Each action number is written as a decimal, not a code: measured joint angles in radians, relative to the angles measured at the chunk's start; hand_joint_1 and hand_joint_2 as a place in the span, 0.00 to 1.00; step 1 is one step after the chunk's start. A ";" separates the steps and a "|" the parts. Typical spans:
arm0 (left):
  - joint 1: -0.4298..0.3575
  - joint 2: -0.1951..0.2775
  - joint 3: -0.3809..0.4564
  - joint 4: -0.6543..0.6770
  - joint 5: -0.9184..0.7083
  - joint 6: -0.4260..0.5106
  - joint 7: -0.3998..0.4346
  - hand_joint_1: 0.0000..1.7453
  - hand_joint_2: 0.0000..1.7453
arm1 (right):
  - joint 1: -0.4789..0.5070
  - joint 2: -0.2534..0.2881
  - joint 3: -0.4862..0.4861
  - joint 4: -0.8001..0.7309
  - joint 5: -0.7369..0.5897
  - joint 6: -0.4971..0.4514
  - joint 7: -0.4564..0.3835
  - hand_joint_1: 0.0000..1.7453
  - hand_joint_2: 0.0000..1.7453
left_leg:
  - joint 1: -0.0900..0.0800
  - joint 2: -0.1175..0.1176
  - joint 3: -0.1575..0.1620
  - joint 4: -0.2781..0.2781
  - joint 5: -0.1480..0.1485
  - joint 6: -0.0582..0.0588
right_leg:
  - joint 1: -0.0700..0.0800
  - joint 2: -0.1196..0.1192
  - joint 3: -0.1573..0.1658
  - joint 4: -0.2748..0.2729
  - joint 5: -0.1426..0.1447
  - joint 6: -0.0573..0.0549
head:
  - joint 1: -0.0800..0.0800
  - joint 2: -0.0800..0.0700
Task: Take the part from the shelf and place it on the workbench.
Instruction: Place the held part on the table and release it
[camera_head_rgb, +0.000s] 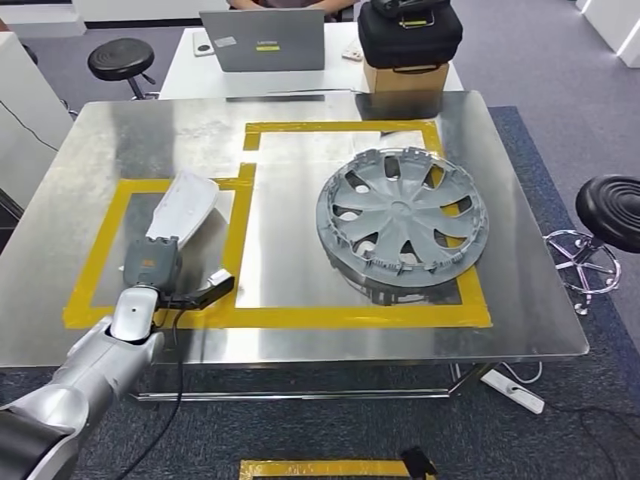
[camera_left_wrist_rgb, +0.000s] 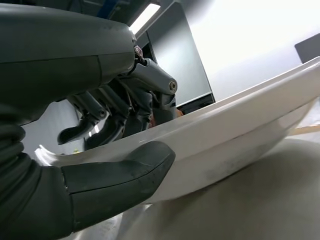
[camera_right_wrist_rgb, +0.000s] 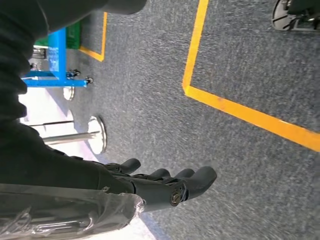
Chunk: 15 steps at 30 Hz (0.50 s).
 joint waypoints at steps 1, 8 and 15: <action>0.001 0.001 -0.001 0.003 0.000 -0.003 0.000 0.00 1.00 | -0.001 0.000 0.000 0.000 0.000 0.000 0.000 0.00 0.00 | 0.000 0.000 -0.032 0.064 -0.031 -0.003 | 0.000 0.000 0.000 0.000 0.000 -0.002 | -0.002 0.000; 0.008 0.004 -0.021 0.015 0.000 0.026 -0.014 0.00 1.00 | -0.001 0.001 0.001 0.000 0.000 0.004 0.000 0.00 0.00 | 0.007 0.001 0.000 -0.017 0.053 -0.008 | -0.001 0.001 0.002 0.005 -0.006 0.007 | -0.003 0.000; -0.003 -0.004 -0.013 0.011 -0.001 0.078 -0.068 0.00 1.00 | -0.001 0.001 0.001 0.000 -0.002 0.008 -0.002 0.00 0.00 | 0.010 -0.002 0.032 -0.082 0.062 0.033 | 0.001 0.000 -0.036 0.084 -0.059 0.041 | 0.000 0.000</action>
